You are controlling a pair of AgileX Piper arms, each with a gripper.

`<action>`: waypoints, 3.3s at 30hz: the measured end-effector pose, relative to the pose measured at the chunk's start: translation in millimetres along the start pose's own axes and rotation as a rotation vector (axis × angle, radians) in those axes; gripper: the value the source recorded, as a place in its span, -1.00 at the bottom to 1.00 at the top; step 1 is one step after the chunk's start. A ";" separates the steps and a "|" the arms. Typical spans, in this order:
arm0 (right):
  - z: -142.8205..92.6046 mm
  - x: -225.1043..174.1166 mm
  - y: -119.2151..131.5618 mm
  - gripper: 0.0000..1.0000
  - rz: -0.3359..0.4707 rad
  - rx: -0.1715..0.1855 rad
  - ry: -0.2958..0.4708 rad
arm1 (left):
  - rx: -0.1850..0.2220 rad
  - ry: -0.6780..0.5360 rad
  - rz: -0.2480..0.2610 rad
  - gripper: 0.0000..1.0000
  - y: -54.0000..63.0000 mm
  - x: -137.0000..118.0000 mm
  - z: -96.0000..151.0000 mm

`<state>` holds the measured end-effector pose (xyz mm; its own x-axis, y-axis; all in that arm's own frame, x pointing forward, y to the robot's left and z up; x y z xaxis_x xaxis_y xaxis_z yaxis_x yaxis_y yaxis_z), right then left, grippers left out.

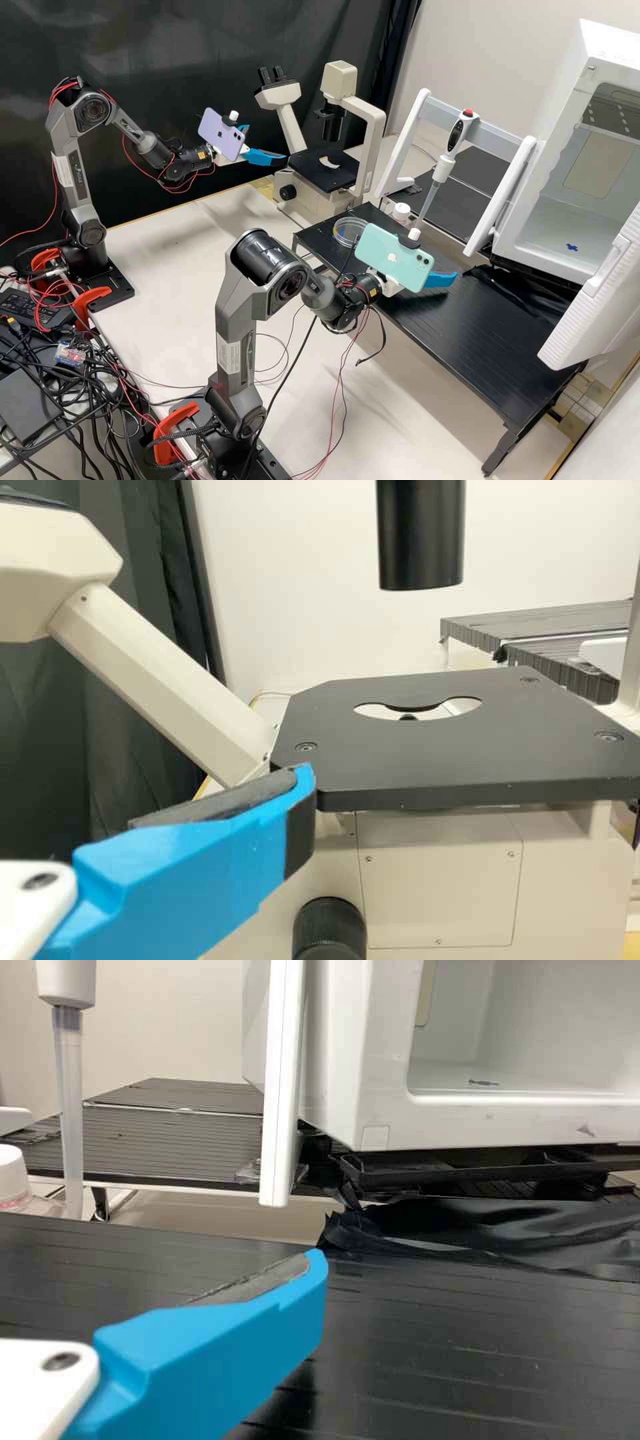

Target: Move the petri dish to the incubator

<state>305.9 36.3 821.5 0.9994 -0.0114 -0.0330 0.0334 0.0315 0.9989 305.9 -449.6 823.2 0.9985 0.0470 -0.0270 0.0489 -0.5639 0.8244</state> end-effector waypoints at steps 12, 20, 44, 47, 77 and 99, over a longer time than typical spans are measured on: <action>-12.6 -17.8 3.4 1.00 0.011 0.010 0.043 | 0.000 0.000 0.000 1.00 0.0 0.0 0.0; -54.7 -49.7 -11.9 1.00 -0.001 0.027 0.259 | 0.000 0.000 0.000 1.00 0.0 0.0 0.0; -51.5 -53.1 -85.4 1.00 -0.220 -0.068 0.291 | 0.000 0.000 0.000 1.00 0.0 0.0 0.0; -49.8 -52.0 -86.2 -1.00 -0.217 -0.060 0.288 | 0.000 0.000 0.000 1.00 0.0 0.0 0.0; -47.5 -49.7 -85.6 -1.00 -0.212 -0.052 0.280 | 0.000 0.000 0.000 1.00 0.0 0.0 0.0; -47.5 -49.7 -85.6 -1.00 -0.212 -0.052 0.280 | 0.000 0.000 0.000 1.00 0.0 0.0 0.0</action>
<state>253.9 81.7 736.1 0.9342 0.2510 -0.2537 0.2332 0.1085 0.9663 305.9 -449.6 823.2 0.9985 0.0470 -0.0270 0.0489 -0.5639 0.8244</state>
